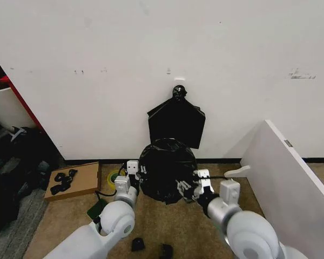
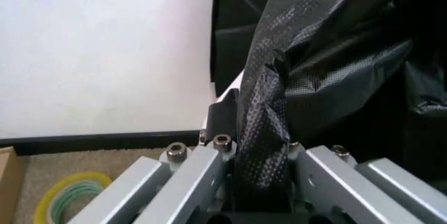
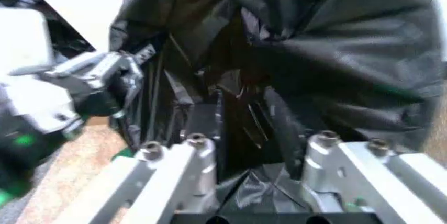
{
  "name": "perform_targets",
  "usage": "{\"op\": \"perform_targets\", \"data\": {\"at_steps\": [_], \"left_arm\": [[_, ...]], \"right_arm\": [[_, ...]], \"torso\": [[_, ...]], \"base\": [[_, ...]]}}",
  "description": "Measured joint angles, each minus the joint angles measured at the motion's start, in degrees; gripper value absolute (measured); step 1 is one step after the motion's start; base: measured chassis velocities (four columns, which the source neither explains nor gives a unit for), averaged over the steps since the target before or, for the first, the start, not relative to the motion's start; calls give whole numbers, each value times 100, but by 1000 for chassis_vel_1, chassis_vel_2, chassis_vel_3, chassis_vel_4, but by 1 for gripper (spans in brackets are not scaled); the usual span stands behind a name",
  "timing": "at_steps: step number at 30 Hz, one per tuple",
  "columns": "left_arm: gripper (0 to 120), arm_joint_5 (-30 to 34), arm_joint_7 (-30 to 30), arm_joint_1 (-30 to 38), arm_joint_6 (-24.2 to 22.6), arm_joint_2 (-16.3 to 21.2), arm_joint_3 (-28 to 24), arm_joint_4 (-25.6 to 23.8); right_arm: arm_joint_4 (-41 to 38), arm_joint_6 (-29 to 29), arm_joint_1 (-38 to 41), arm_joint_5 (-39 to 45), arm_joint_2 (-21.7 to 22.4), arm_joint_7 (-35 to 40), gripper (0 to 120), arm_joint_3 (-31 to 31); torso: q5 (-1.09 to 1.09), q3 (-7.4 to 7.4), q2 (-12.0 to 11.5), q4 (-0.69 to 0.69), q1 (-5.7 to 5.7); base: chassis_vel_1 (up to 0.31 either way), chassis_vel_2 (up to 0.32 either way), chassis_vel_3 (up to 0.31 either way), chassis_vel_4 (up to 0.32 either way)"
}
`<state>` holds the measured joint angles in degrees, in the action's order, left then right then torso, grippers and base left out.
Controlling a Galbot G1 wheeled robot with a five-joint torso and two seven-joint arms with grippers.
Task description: Place the garbage bag over the trash bin.
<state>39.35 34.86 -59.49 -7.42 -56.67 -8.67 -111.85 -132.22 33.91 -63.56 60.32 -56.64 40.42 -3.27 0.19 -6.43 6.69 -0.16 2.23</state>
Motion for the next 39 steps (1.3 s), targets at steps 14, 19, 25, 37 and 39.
{"op": "perform_targets", "data": {"at_steps": [14,19,25,37,39], "left_arm": [[1,-123,-78,-99,-8,83,-21,-196],[1,-327,-197,-184,49,143,14,-256],[1,-406,-258,-291,74,161,19,-360],[1,-359,-388,-624,120,307,218,-705],[1,-341,-404,-717,129,328,255,-755]], "right_arm": [[1587,300,1255,0,-961,1009,0,-1122],[2015,317,1604,-139,-1034,1010,0,-1315],[2558,322,1968,-284,-1183,1011,0,-1548],[3729,266,2292,-680,-1629,814,0,-1607],[3838,253,2313,-774,-1705,772,0,-1605]], "torso": [[0,0,0,0,0],[0,0,0,0,0],[0,0,0,0,0],[0,0,0,-1,0],[0,0,0,1,0]], "base": [[0,0,0,0],[0,0,0,0],[0,0,0,0],[0,0,0,0],[0,0,0,0]]}}
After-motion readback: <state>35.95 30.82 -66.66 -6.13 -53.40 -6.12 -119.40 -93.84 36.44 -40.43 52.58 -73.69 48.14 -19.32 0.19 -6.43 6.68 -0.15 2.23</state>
